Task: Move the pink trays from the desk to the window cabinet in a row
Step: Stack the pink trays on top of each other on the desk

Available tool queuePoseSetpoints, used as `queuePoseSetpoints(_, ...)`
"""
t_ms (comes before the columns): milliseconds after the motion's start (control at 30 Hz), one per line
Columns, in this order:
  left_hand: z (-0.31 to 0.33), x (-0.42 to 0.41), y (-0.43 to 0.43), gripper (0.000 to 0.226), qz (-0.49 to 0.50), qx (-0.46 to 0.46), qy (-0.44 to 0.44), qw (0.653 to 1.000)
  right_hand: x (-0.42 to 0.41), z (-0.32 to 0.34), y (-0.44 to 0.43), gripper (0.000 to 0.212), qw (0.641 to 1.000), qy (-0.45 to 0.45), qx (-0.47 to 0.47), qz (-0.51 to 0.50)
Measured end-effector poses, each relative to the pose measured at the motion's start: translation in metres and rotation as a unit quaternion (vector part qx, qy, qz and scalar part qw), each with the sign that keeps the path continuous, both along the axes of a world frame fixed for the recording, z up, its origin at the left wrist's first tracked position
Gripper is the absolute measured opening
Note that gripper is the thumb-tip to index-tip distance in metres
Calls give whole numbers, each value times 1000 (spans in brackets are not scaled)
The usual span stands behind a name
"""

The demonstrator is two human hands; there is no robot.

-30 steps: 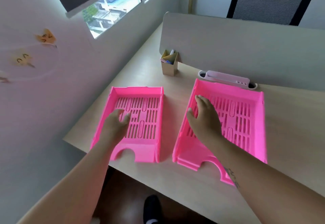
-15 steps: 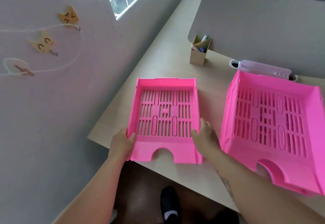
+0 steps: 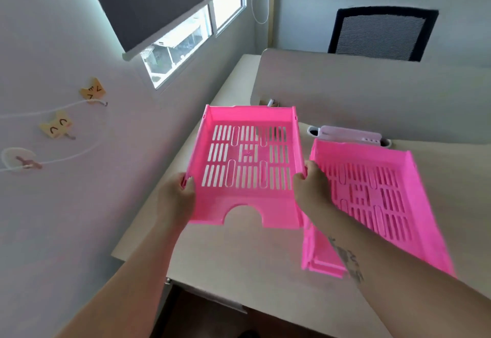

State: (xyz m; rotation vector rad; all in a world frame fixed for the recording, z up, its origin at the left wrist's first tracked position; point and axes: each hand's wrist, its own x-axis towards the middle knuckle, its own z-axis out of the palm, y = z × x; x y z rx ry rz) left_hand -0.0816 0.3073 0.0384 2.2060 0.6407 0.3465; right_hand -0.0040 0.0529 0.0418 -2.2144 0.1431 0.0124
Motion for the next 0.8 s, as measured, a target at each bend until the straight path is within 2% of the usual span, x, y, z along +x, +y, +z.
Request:
queuePoseSetpoints(67,9,17,-32,25,-14,26,-23,999,4,12,-35,33,1000,-23,3,-21)
queuePoseSetpoints(167,17,41,-94,31,-36,55,-42,997,4,22,-98,21,997,-58,-7,-47)
queuePoseSetpoints(333,15,63,-191,34,-82,19,-29,996,-1,28,-200,17,991,-74,-10,-110)
queuePoseSetpoints(433,5,63,-231,36,-95,2,-25,995,-7,18,-242,17,992,-60,-9,-115)
queuePoseSetpoints(533,-8,54,-254,36,-89,13,-16,996,-13,1,-265,15,994,-37,-1,-102)
queuePoseSetpoints(700,-34,31,-266,36,-85,23,22,996,-27,-23,-274,26,997,6,3,-78)
queuePoseSetpoints(800,-37,22,-267,35,-76,24,7,997,-31,-29,-273,28,997,12,8,-71)
